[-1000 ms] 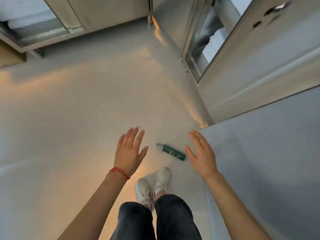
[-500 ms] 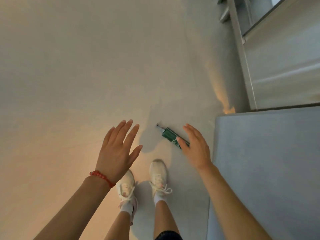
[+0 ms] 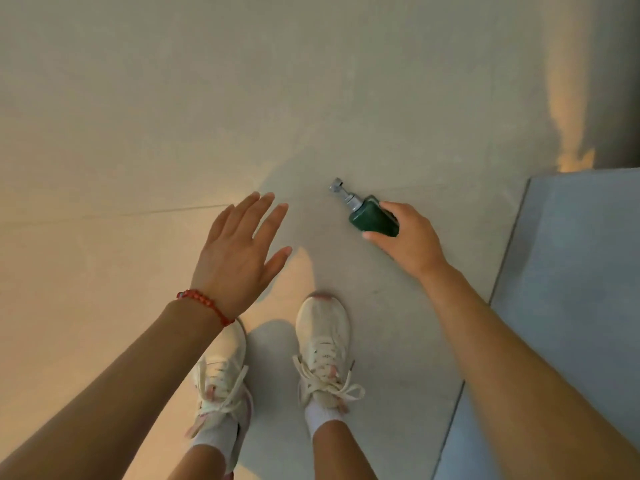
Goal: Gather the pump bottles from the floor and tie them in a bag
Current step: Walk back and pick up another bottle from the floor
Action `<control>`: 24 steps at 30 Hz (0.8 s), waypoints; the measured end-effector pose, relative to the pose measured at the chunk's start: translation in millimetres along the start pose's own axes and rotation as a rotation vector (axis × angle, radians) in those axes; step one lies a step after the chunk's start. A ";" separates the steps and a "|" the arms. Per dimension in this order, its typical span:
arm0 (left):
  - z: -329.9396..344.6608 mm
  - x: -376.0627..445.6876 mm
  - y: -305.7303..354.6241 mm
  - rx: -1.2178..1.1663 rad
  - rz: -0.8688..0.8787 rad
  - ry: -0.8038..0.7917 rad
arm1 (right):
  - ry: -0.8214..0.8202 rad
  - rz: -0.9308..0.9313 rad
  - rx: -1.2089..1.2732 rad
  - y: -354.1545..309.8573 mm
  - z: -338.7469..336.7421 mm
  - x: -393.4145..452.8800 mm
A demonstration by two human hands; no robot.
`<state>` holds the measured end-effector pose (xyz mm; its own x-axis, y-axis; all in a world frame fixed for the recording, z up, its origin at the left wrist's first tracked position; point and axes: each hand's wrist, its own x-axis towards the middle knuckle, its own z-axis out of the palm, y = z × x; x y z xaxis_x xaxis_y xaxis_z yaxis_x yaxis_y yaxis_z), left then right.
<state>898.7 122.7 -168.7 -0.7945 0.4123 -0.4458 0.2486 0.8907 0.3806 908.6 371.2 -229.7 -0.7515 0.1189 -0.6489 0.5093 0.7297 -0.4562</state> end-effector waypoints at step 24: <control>-183.1 -124.0 -5.6 -0.167 -0.278 0.210 | -0.023 0.014 0.836 -224.9 -87.3 -134.8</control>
<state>894.4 31.5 32.8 -0.9193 0.0960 -0.3816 -0.0720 0.9124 0.4029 858.7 249.8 13.6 -0.7385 0.1039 -0.6662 0.6688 -0.0126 -0.7433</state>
